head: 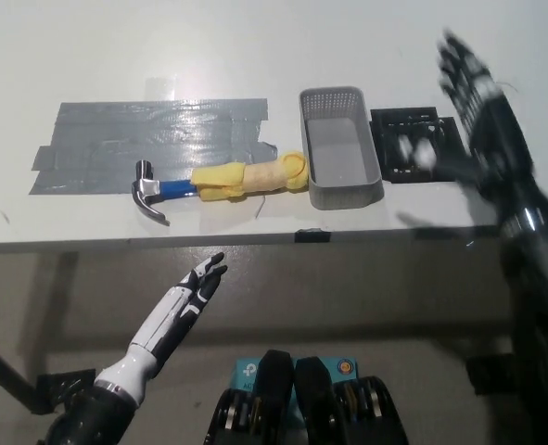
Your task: The robot picks the hammer placed on top of the gray container with right hand and places it on the grey area of the desk
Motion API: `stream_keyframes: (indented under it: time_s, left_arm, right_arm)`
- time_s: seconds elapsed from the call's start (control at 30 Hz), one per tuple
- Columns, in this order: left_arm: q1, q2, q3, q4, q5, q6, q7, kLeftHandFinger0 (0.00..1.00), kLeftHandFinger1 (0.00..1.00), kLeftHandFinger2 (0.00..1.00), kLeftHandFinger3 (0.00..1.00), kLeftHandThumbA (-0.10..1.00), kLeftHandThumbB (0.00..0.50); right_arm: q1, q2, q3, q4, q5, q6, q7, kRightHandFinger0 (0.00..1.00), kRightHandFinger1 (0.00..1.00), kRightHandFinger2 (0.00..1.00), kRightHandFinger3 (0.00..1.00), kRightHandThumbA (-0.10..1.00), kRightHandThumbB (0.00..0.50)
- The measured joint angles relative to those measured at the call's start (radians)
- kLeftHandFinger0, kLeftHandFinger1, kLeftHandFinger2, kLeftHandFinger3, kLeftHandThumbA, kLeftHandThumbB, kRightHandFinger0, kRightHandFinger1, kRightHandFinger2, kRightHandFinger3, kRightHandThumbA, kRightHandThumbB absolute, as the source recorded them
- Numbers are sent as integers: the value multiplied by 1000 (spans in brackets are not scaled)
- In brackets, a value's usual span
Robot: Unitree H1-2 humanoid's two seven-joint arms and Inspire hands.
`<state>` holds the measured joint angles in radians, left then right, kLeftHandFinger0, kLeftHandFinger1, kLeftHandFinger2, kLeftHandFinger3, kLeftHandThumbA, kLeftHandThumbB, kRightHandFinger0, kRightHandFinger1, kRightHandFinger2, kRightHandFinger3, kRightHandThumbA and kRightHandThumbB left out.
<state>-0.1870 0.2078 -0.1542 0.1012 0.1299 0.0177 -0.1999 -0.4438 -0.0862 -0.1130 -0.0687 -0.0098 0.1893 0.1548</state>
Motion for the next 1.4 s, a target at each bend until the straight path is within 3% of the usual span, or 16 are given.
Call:
stream_keyframes:
  time_s: [0.13,0.27,0.33,0.4,0.47,0.5,0.57,0.67,0.8,1.4]
  left_arm:
    - [9,-2,6,7,-4,-2,0,1000,1000,1000,1000,1000,110]
    - [37,-10,26,7,-13,-15,2,1000,1000,1000,1000,1000,111]
    - [63,-18,43,6,-22,-30,5,1000,1000,1000,1000,1000,91]
    - [89,-24,55,2,-29,-47,5,1000,1000,1000,1000,1000,83]
    - [117,-27,62,-2,-35,-60,6,1000,1000,1000,1000,1000,85]
    - [130,-28,64,-4,-37,-64,6,1000,1000,1000,1000,1000,87]
    - [151,-28,67,-8,-38,-71,7,1000,1000,1000,1000,1000,84]
    - [157,-28,77,-8,-41,-79,8,1000,1000,1000,1000,1000,74]
    - [159,-29,86,-18,-43,-86,9,1000,1000,1000,1000,1000,72]
    - [184,-36,105,-27,-44,-91,9,1000,1000,1000,1000,1000,86]
  right_arm:
    - [169,-5,0,-126,31,-3,11,1000,1000,1000,1000,1000,347]
    - [340,-1,7,-254,102,-23,33,1000,1000,1000,1000,1000,250]
    - [397,8,20,-271,143,-52,48,1000,1000,1000,1000,1000,238]
    - [430,22,33,-257,164,-77,56,1000,1000,1000,1000,1000,189]
    - [447,42,49,-211,169,-104,58,1000,1000,1000,1000,1000,93]
    - [449,49,55,-178,169,-118,58,1000,1000,1000,1000,1000,84]
    - [451,63,71,-98,165,-143,57,1000,1000,1000,1000,1000,112]
    - [452,66,87,-38,157,-175,57,1000,1000,1000,1000,1000,91]
    - [454,60,104,-16,148,-209,57,1000,1000,1000,1000,1000,108]
    - [444,33,140,95,112,-289,57,1000,1000,1000,1000,1000,52]
